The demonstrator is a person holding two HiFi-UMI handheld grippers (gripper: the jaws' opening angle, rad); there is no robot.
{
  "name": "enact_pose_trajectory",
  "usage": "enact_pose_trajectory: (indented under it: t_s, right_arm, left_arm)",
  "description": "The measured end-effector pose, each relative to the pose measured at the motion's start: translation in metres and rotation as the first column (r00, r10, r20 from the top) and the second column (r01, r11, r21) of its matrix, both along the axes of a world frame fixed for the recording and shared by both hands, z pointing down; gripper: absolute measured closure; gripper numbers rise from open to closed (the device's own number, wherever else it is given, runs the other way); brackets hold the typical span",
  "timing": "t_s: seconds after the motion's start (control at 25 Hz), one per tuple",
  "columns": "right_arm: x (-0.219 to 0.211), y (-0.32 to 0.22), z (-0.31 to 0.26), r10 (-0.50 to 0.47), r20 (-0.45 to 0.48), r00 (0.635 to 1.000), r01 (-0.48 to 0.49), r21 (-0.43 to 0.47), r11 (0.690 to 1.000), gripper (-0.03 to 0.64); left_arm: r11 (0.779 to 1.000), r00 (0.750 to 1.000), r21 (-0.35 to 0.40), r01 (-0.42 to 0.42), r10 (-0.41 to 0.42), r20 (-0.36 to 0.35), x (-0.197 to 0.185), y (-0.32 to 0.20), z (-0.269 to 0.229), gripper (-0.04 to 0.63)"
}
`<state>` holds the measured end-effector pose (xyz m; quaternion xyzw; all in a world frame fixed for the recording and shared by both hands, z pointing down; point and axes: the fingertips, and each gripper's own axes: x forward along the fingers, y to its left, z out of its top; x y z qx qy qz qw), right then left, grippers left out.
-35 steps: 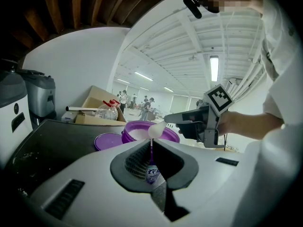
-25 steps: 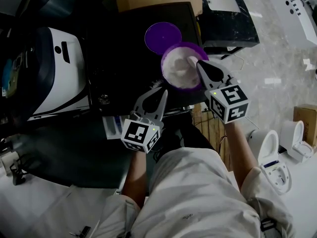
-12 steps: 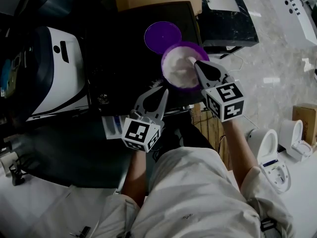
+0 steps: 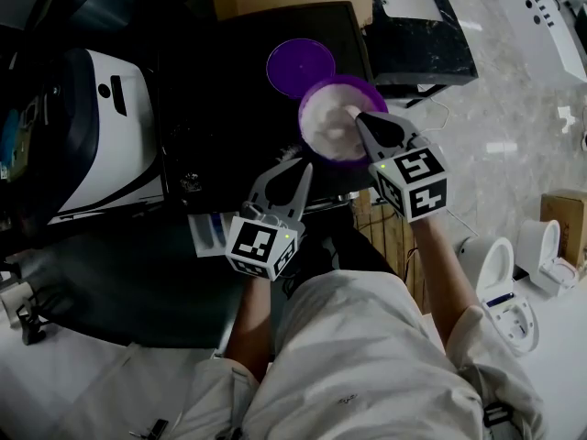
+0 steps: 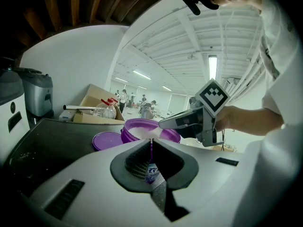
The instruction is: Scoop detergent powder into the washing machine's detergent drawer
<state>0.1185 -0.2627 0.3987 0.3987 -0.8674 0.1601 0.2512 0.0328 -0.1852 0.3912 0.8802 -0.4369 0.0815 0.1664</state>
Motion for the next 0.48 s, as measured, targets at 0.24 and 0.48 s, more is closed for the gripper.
enact_pose_trajectory:
  t_s: [0.24, 0.48]
  right_arm:
    - [-0.007, 0.005, 0.001, -0.035, -0.030, 0.999, 0.034, -0.028, 0.999, 0.607]
    - [-0.015, 0.015, 0.003, -0.072, -0.026, 0.997, 0.070, -0.063, 0.996, 0.607]
  left_arm:
    - [1.000, 1.000, 0.004, 0.000, 0.000, -0.002, -0.001, 0.000, -0.002, 0.571]
    - [1.000, 1.000, 0.010, 0.000, 0.000, -0.007, -0.002, 0.001, -0.003, 0.571]
